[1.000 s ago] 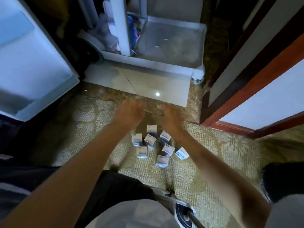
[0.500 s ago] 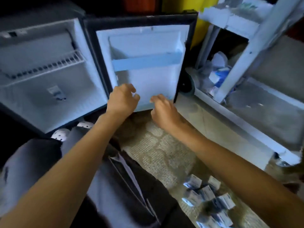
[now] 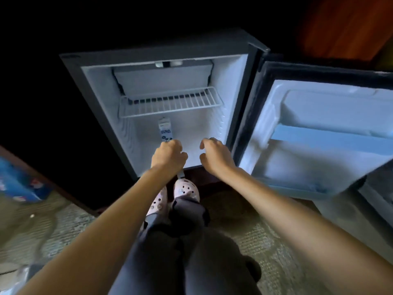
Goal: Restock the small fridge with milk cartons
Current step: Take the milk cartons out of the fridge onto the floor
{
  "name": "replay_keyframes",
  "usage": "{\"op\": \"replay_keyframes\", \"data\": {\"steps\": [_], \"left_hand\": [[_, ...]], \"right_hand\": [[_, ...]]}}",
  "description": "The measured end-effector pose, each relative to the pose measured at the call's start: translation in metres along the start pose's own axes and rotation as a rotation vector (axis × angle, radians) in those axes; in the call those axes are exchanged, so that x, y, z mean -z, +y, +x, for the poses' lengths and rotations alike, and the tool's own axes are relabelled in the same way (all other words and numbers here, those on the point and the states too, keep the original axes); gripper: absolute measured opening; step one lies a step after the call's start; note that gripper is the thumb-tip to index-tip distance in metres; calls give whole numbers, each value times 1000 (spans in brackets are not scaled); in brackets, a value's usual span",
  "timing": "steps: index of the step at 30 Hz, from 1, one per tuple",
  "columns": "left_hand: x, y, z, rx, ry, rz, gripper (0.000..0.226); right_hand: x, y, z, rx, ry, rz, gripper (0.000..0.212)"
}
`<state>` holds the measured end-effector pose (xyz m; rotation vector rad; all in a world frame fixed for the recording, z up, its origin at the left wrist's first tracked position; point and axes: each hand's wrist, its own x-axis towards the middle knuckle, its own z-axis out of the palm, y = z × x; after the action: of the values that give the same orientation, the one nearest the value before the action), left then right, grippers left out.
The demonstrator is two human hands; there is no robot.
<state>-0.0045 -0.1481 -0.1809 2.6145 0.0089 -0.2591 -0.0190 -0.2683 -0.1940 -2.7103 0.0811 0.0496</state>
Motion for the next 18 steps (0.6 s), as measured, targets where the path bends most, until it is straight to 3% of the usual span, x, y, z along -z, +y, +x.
{"op": "replay_keyframes", "data": {"steps": [9, 12, 18], "left_hand": [[-14, -72, 135, 33, -88, 87, 40], [-26, -85, 170, 27, -120, 12, 45], [-43, -106, 220, -3, -183, -159, 65]], "right_hand": [[-85, -8, 138, 83, -205, -80, 32], [-107, -11, 177, 90, -244, -109, 34], [-131, -18, 238, 132, -210, -79, 76]]}}
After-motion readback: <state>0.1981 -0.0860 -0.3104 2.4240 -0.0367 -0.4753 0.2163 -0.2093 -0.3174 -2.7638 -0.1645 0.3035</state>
